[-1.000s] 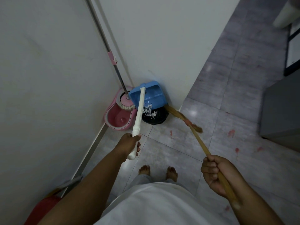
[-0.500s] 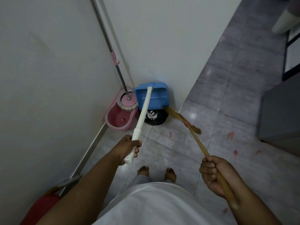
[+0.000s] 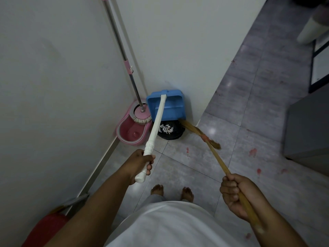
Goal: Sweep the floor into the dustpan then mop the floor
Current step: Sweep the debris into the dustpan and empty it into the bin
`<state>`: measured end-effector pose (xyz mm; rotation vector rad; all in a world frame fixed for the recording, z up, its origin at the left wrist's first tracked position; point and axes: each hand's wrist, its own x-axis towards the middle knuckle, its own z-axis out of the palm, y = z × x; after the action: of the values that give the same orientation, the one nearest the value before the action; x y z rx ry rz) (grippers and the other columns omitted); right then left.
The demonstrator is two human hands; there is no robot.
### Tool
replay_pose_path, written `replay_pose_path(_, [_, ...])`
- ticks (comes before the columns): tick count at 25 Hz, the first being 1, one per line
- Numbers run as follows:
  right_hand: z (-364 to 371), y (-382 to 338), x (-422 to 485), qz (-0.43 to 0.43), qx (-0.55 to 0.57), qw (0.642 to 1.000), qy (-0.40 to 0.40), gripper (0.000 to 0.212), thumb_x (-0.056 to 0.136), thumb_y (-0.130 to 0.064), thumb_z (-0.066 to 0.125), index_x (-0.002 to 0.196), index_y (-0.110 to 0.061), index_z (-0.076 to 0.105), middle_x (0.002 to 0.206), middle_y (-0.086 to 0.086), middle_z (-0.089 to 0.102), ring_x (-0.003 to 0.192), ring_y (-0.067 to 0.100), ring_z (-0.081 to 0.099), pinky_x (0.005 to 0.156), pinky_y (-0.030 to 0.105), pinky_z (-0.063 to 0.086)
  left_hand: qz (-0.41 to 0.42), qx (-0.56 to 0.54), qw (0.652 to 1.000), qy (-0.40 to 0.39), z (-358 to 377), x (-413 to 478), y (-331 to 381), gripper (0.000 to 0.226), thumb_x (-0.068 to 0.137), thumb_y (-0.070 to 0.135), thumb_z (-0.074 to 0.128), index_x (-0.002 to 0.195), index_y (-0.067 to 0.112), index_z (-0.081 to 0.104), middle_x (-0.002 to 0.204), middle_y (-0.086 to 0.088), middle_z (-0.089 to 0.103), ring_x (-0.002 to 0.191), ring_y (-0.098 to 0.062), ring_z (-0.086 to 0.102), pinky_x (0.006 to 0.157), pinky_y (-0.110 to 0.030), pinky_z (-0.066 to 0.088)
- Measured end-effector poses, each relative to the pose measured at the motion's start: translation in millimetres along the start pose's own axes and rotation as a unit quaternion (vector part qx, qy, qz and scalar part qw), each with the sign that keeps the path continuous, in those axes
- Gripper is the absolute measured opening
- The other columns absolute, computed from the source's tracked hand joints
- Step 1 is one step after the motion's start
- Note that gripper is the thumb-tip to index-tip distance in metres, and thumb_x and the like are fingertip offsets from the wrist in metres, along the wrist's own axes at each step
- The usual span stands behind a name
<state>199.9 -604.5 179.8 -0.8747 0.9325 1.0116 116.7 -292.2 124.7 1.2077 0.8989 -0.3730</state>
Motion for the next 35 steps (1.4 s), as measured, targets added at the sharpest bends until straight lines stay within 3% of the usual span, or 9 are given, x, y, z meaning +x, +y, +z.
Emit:
replay_pose_path(9, [-12.1,-4.2,-18.9,-0.019,-0.026,0.999,0.012,0.023,0.097,-0.019,0.04,0.088,-0.004,0.055,0.045,-0.004,0.037,0.028,0.006,0.033,0.024,0.016,0.026,-0.038,-0.111,0.993,-0.004,17.9,-37.7,52.3,0.007,0.096,0.006,0.053,0.101,0.0,0.053,0.063,-0.008,0.054,0.04,-0.011,0.048,0.037,-0.02,0.043])
replay_pose_path(13, [-16.3,-3.3,-27.1,-0.094,-0.083,0.991,0.04,0.022,0.097,-0.012,0.041,0.102,0.004,0.054,0.067,0.01,0.06,0.032,0.006,0.035,0.026,0.017,0.028,-0.013,-0.033,0.999,-0.014,32.0,-58.5,76.7,0.044,0.092,-0.004,0.052,0.135,0.006,0.044,0.103,-0.018,0.059,0.052,-0.018,0.065,0.042,-0.025,0.049])
replay_pose_path(17, [-18.6,-9.5,-44.4,-0.174,-0.136,0.974,0.055,0.023,0.097,-0.002,0.038,0.112,-0.007,0.054,0.104,0.028,0.065,0.037,0.01,0.041,0.03,0.02,0.032,0.03,-0.019,0.999,-0.039,44.8,-67.8,106.8,0.071,0.089,-0.009,0.05,0.15,0.024,0.033,0.137,-0.019,0.041,0.079,-0.04,0.073,0.048,-0.03,0.055])
replay_pose_path(21, [-25.5,-23.5,-76.3,-0.259,-0.115,0.959,0.01,0.027,0.095,-0.022,0.046,0.097,-0.01,0.07,0.095,0.026,0.067,0.042,0.015,0.048,0.034,0.024,0.036,0.129,-0.008,0.989,-0.076,59.9,-76.9,132.4,0.04,0.083,0.018,0.061,0.12,0.002,0.064,0.13,-0.011,0.055,0.082,-0.041,0.072,0.052,-0.028,0.057])
replay_pose_path(25, [-32.0,-38.0,-100.4,-0.386,-0.112,0.915,-0.035,0.046,0.094,-0.046,0.038,0.101,-0.014,0.07,0.093,0.026,0.069,0.053,0.02,0.056,0.043,0.026,0.043,0.27,0.11,0.952,-0.094,77.5,-78.4,147.0,0.067,0.064,0.063,0.076,0.104,0.01,0.066,0.114,-0.014,0.067,0.093,-0.035,0.07,0.081,-0.04,0.058])
replay_pose_path(28, [-40.2,-35.1,-105.8,-0.401,-0.129,0.906,-0.039,0.038,0.092,-0.031,0.04,0.111,-0.014,0.067,0.096,0.024,0.069,0.057,0.021,0.058,0.046,0.027,0.045,0.329,0.244,0.91,-0.061,90.9,-64.5,145.2,0.044,0.075,0.029,0.082,0.11,0.013,0.062,0.104,-0.009,0.068,0.087,-0.022,0.071,0.075,-0.027,0.06])
replay_pose_path(30, [-46.4,-24.4,-105.9,-0.427,-0.206,0.88,0.04,0.025,0.091,-0.016,0.05,0.108,-0.022,0.067,0.091,0.019,0.072,0.057,0.022,0.059,0.045,0.03,0.045,0.319,0.241,0.914,-0.075,100.6,-53.4,140.3,0.026,0.087,0.003,0.07,0.11,0.002,0.059,0.094,-0.017,0.066,0.078,-0.026,0.07,0.071,-0.034,0.061])
replay_pose_path(33, [-59.5,-2.6,-112.6,-0.464,-0.264,0.828,0.17,0.023,0.094,-0.015,0.055,0.094,-0.035,0.066,0.081,0.011,0.072,0.054,0.022,0.061,0.046,0.029,0.047,0.291,0.285,0.906,-0.114,116.5,-35.8,129.9,0.012,0.092,-0.002,0.062,0.102,0.002,0.059,0.08,-0.013,0.063,0.066,-0.016,0.067,0.061,-0.032,0.057])
replay_pose_path(35, [-72.0,12.1,-120.5,-0.476,-0.305,0.789,0.24,0.014,0.095,-0.027,0.055,0.092,-0.037,0.065,0.074,0.002,0.07,0.052,0.016,0.062,0.047,0.022,0.048,0.309,0.36,0.87,-0.133,133.2,-25.1,121.6,0.011,0.091,0.005,0.065,0.094,0.015,0.06,0.078,-0.006,0.064,0.061,-0.007,0.062,0.054,-0.022,0.052])
